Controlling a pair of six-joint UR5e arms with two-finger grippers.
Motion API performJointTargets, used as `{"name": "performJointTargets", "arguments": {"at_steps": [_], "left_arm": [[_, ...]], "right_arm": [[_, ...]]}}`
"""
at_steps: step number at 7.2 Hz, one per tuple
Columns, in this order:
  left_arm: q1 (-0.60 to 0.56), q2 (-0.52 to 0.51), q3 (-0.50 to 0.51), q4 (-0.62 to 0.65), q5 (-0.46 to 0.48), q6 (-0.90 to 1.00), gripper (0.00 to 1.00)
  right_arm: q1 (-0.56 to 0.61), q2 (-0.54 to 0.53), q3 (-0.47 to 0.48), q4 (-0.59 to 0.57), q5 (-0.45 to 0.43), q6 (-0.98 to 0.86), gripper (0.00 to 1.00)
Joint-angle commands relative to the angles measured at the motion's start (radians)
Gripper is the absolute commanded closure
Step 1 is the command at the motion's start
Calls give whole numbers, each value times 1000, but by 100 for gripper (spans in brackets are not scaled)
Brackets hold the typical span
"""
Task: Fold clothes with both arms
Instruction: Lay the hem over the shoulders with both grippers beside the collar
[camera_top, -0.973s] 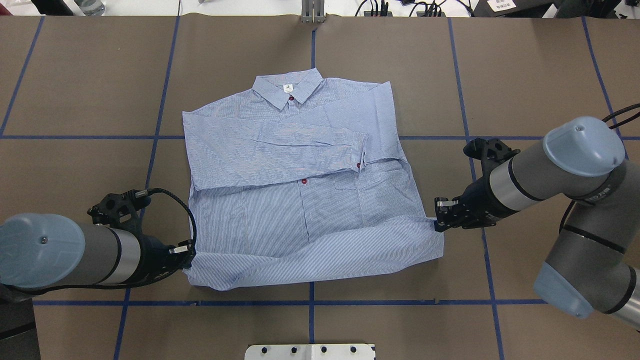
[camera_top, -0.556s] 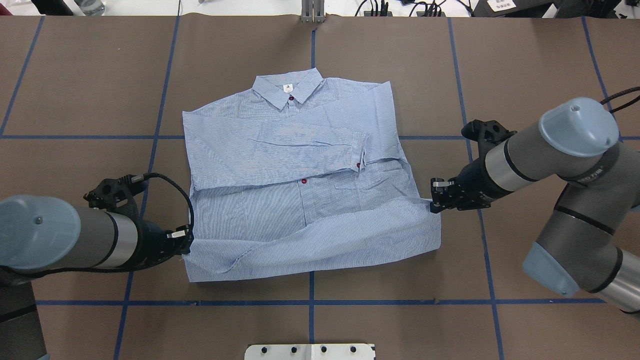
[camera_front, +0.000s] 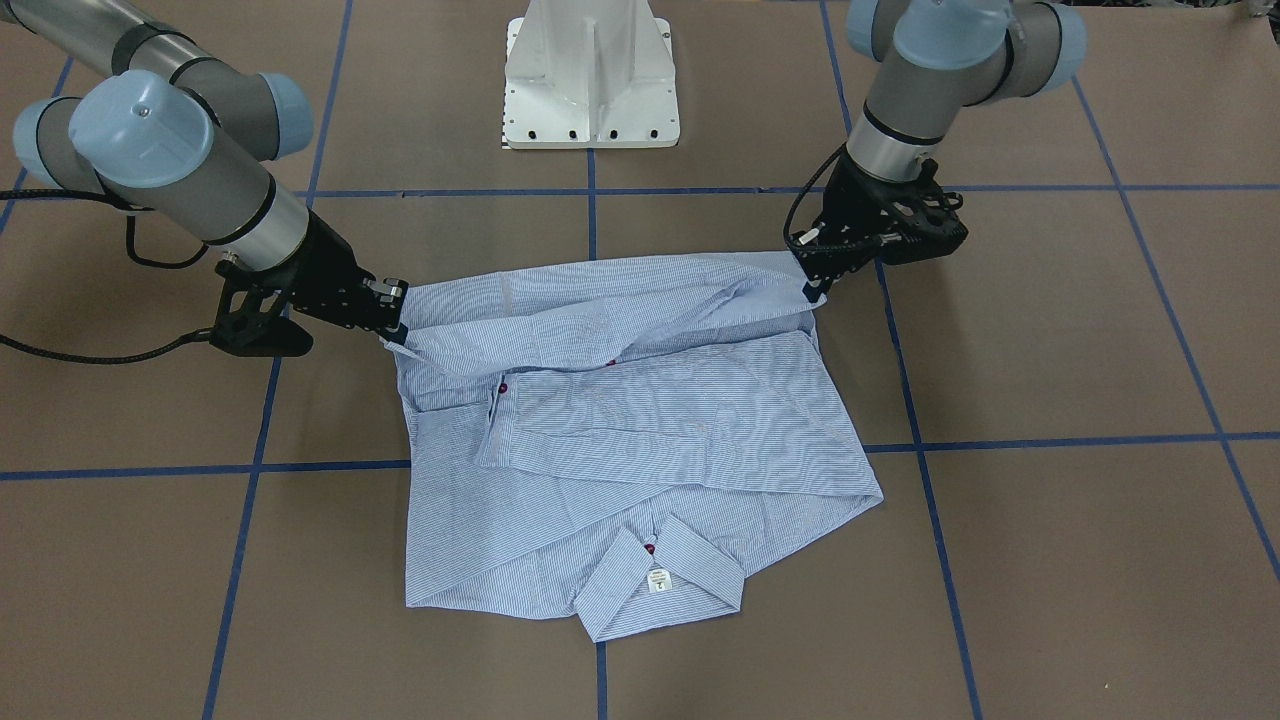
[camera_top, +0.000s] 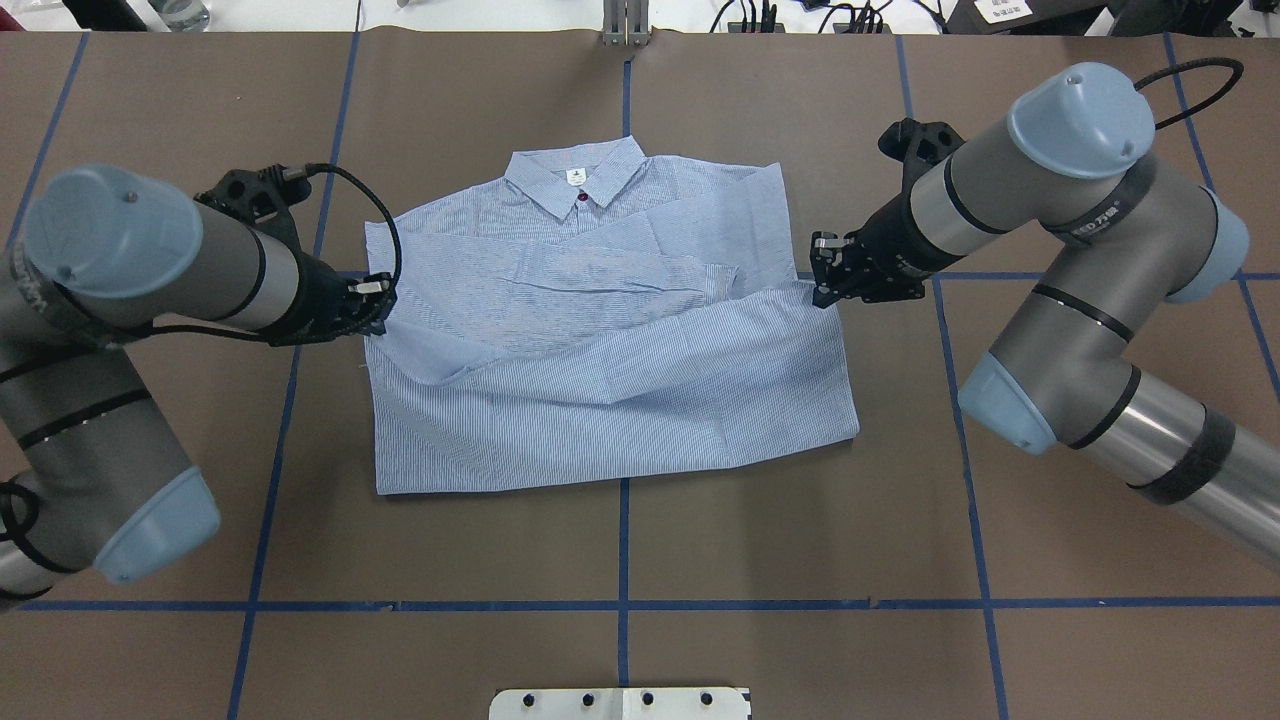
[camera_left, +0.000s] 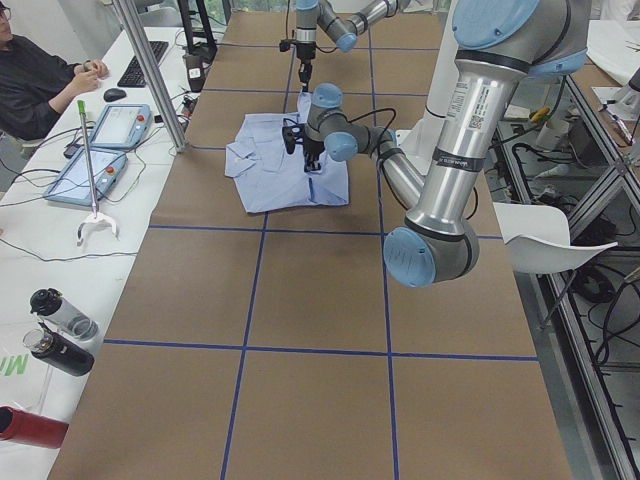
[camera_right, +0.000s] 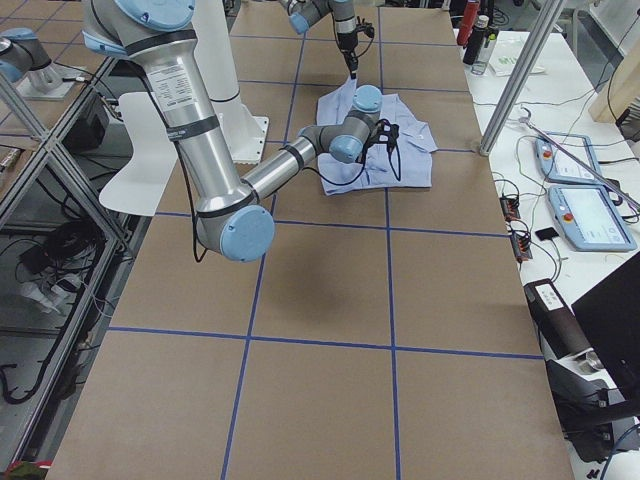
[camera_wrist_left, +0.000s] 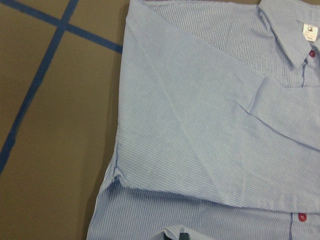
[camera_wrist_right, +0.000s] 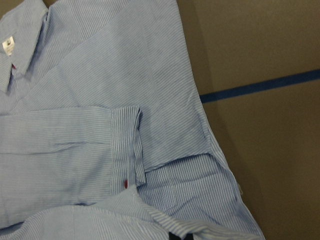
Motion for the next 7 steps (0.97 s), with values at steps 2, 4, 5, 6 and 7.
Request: {"name": "performJointTargets", "arguments": {"at_steps": [2,4,5,6,7], "left_arm": [[-123,-93,127,-16,-60,124,100],[-129,-109,131,-17,-77,124,100],[-131,-110,130,-13,-84,125,100],[-154,-109,119,-10,-160,131,100],[-184,-104,112,-4,-182,133,100]], "right_arm": [[82,107,-120,0,-3,-22,100],[111,120,-129,0,-3,-34,100],[122,155,-163,0,-1,-35,100],[123,181,-187,0,-1,-35,100],[130,192,-191,0,-1,-35,100]]}}
